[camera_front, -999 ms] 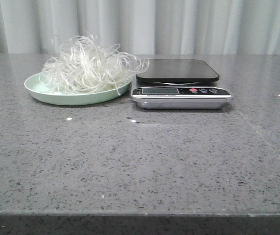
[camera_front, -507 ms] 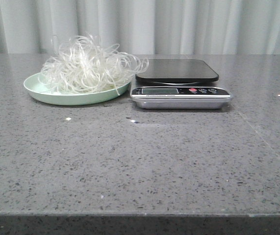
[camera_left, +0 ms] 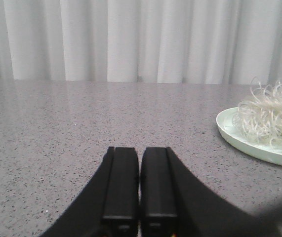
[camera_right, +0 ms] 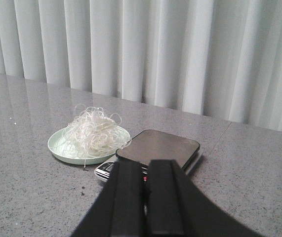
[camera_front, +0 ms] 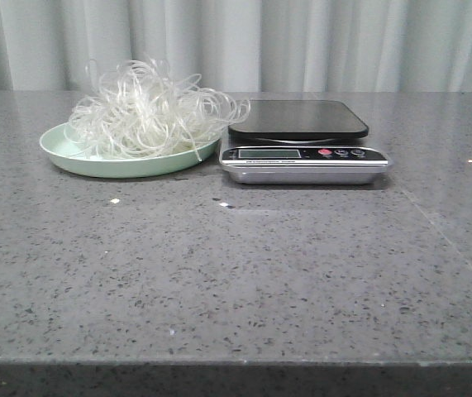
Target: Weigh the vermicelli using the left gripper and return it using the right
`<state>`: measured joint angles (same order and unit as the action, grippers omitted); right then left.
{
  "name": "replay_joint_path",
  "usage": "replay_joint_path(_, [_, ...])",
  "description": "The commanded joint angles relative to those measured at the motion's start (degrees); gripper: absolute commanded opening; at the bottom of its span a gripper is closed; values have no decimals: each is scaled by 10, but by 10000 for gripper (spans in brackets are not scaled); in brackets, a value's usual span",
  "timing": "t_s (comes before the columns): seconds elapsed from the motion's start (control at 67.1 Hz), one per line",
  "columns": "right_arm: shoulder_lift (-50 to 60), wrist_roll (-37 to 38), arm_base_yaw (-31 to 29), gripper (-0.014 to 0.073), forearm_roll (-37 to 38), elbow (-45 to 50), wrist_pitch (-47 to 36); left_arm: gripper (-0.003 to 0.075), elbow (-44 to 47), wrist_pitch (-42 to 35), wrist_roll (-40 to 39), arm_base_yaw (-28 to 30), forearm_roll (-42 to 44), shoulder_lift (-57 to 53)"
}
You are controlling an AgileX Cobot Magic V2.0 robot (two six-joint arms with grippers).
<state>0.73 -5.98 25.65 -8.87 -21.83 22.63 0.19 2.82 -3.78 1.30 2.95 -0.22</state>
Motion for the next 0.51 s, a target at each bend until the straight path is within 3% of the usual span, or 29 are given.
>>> replay_joint_path(0.0, [3,-2,-3,168,0,-14,-44,134,4,-45,-7,-2,-6,-12])
replay_joint_path(0.492, [3,-2,-7,168,2,-14,-44,134,4,-45,-7,-2,-6,-12])
